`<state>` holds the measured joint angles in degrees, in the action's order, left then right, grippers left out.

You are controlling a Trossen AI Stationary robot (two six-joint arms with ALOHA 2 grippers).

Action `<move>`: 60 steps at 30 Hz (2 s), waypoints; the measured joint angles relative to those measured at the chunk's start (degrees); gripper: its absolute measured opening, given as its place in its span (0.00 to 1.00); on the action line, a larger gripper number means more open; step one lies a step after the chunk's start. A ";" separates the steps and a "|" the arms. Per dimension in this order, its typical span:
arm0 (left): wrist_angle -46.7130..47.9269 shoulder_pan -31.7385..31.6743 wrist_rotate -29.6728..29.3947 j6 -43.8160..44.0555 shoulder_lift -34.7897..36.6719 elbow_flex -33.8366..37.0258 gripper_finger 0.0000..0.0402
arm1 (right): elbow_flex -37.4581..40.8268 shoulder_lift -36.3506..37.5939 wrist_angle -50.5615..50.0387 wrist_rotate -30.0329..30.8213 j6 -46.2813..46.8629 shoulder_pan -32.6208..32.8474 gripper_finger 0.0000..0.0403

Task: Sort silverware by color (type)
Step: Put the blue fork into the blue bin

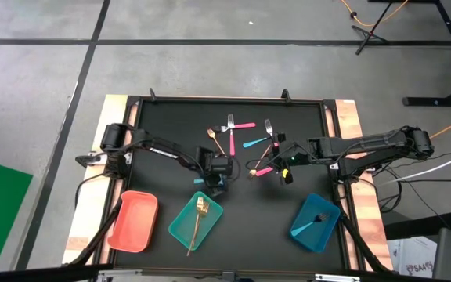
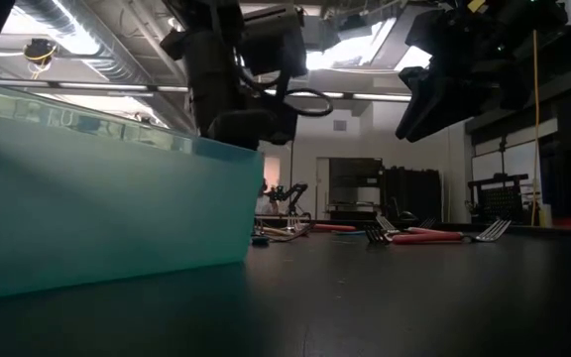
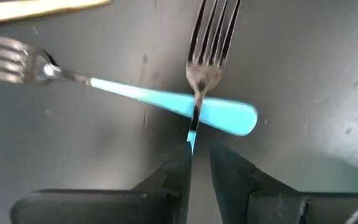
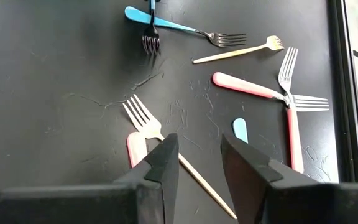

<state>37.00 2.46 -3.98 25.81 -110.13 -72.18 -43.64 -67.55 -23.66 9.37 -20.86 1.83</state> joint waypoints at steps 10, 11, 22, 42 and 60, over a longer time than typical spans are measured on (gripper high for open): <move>-0.36 0.04 -2.00 -2.24 -2.30 0.05 0.13 | 0.01 0.00 0.00 0.00 0.03 -0.01 0.28; -0.39 0.05 -1.91 -2.91 -2.33 -0.03 0.13 | 0.01 0.00 -0.01 0.00 0.03 0.00 0.28; -0.40 -0.95 -0.81 -3.44 -2.60 -0.05 0.11 | 0.01 0.00 -0.01 0.00 0.04 0.01 0.28; -1.44 -2.30 -2.52 7.96 -0.78 0.10 0.01 | 0.01 0.02 0.57 0.02 10.34 -0.01 0.28; -25.36 -2.19 -18.49 11.49 5.21 -0.05 0.00 | 0.01 0.02 14.62 0.41 37.44 0.01 0.28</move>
<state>11.63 0.27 -22.48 37.29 -104.92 -72.23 -43.64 -67.53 -9.04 9.78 16.57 1.84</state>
